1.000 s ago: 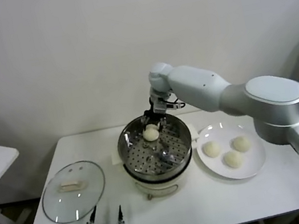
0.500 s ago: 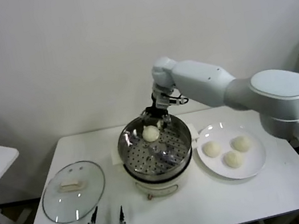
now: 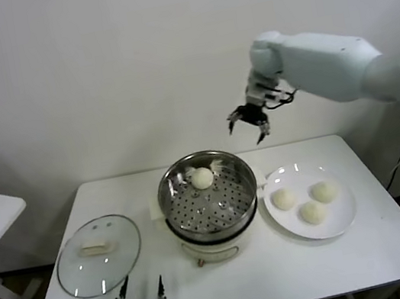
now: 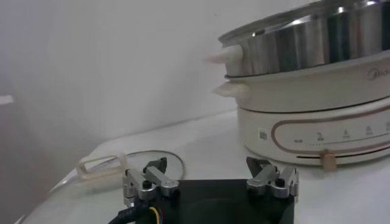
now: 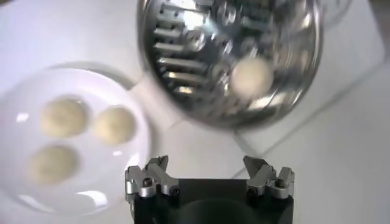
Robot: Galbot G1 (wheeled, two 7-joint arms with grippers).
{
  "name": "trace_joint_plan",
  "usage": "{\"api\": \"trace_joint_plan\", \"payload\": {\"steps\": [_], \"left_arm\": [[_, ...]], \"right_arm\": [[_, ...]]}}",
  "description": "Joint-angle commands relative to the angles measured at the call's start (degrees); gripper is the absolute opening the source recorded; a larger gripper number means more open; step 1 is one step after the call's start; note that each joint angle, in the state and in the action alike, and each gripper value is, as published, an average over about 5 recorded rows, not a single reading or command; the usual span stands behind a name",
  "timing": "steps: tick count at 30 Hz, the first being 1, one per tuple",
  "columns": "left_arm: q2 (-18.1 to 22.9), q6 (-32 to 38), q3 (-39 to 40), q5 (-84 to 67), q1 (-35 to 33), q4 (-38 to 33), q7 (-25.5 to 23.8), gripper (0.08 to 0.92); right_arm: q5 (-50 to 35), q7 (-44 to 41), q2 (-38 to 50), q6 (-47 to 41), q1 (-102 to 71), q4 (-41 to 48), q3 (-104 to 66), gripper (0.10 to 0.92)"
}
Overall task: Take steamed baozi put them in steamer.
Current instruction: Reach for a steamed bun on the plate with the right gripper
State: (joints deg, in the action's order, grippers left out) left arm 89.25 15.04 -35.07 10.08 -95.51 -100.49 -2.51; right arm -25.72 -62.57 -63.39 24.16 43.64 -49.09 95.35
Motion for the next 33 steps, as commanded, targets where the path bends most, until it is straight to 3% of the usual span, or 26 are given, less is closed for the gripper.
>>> {"api": "trace_joint_plan", "payload": {"steps": [1,8,33], "left_arm": [[0.14,0.10,-0.13,-0.60,0.10,-0.33,-0.07,0.823],[0.34,0.15,-0.39,-0.47,0.10,0.09,-0.05,0.823],[0.37,0.43,-0.76,0.31,-0.46,1.02,0.11,0.823]], "right_arm": [[-13.23,3.97,13.02,-23.95,0.17,-7.53,7.40,0.823],[-12.82,7.97,14.48,-31.69,-6.94,-13.59,3.69,0.823],[-1.98,12.21,7.10,-34.48,-24.69,-5.62,-9.66,0.823]]}}
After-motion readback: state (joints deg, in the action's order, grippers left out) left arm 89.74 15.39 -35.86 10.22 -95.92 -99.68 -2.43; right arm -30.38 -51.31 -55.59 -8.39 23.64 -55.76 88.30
